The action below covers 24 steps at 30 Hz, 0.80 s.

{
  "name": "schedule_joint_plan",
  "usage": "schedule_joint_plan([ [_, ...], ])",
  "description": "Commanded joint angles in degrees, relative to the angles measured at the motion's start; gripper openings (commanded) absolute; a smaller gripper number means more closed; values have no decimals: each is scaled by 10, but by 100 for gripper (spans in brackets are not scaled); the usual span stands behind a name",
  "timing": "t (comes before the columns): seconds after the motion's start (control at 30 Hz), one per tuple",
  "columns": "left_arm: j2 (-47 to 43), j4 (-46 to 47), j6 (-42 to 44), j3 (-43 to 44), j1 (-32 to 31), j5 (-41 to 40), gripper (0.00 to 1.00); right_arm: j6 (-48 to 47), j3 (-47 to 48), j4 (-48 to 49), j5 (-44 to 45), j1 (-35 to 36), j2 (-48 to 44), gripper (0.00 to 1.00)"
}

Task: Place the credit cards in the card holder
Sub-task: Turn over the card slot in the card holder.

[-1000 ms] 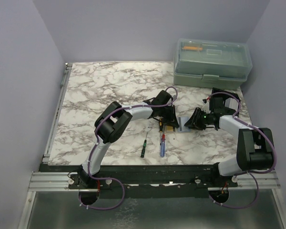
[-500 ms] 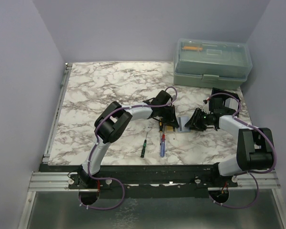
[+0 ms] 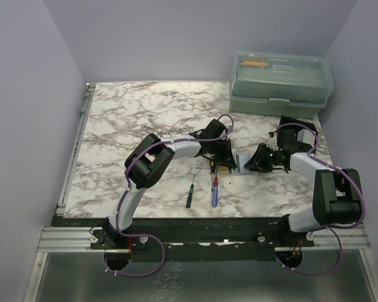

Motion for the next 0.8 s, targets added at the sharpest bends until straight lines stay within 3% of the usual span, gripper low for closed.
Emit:
schedule_joint_plan([
  [0.0, 32, -32, 13, -15, -3, -24, 0, 13, -10, 21, -47, 1, 2, 32],
  [0.47, 53, -27, 3, 8, -17, -4, 0, 52, -31, 59, -96, 0, -23, 32],
  [0.77, 59, -21, -3, 10, -22, -1, 0, 66, -50, 75, -87, -16, -42, 38],
])
